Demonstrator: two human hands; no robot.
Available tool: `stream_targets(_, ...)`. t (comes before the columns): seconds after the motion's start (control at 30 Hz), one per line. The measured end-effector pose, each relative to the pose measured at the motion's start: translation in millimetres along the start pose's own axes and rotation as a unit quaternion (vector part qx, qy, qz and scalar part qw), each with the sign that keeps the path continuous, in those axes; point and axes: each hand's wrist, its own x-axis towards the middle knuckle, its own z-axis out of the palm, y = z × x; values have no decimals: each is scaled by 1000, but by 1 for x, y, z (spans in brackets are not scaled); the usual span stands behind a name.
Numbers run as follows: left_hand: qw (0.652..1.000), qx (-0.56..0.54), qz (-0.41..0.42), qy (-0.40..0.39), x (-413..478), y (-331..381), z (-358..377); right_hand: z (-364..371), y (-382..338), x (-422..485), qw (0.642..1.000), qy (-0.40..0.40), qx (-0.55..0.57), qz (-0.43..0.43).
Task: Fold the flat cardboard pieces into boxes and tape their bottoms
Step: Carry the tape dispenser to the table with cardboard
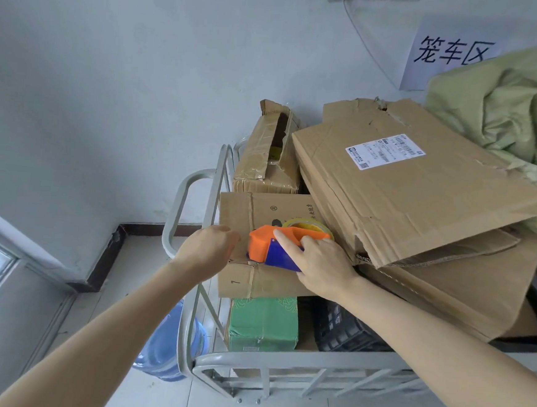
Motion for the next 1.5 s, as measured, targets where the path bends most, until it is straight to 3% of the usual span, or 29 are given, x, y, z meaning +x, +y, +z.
stream_targets(0.43,989,20,136,60,-38,7,-36,-70,-58,-68,995,13,-61,81)
stream_targets(0.73,948,-17,312,59,-83,72,-41,-121,-124,-186,965,-43,-67,251)
stream_targets(1.03,861,-54,506,23,-126,240,-45,-181,-152,-362,884,-82,-96,450)
stream_targets(1.13,826,-84,556,32,-147,310,-54,-205,-162,-418,843,-64,-138,516)
stream_targets(1.23,788,-119,603,37,-169,385,-63,-225,-163,-483,790,-68,-102,601)
stream_targets(1.5,720,-126,682,27,-249,587,-62,-294,-181,-657,701,-26,-144,698)
